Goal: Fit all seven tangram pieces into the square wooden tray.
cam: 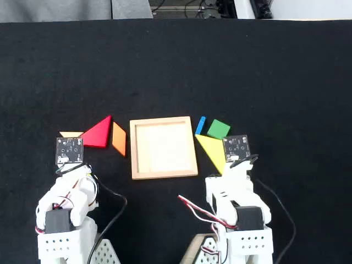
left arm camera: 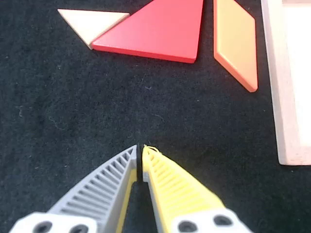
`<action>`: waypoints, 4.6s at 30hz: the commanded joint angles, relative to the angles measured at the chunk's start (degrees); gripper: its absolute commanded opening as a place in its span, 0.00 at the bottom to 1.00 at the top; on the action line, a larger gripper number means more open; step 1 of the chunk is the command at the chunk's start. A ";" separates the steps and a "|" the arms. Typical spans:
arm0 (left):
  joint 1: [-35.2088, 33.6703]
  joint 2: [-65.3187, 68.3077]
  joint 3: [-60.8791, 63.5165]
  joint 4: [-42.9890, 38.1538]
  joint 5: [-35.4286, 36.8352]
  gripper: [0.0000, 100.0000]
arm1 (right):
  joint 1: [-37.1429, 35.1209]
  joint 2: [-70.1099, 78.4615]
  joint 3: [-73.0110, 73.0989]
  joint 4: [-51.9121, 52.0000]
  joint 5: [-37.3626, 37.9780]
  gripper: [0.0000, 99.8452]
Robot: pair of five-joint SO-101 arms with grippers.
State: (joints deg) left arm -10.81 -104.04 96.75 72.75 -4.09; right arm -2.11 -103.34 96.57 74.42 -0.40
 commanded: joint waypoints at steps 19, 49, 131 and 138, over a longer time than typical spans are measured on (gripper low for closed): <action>-0.13 -0.09 0.66 0.00 0.35 0.03 | -0.26 -5.23 0.04 0.35 0.26 0.01; -0.66 -0.09 0.66 0.09 0.09 0.03 | -1.49 -5.23 -0.04 -22.24 32.00 0.26; -0.75 -0.09 0.66 0.09 0.00 0.03 | -5.19 106.95 -60.00 -16.35 30.42 0.35; -0.75 -0.09 0.66 0.09 0.00 0.03 | -5.19 106.95 -60.00 -16.44 30.42 0.31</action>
State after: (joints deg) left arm -10.90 -104.04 96.75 72.75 -4.09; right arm -5.63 3.47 38.29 57.80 29.58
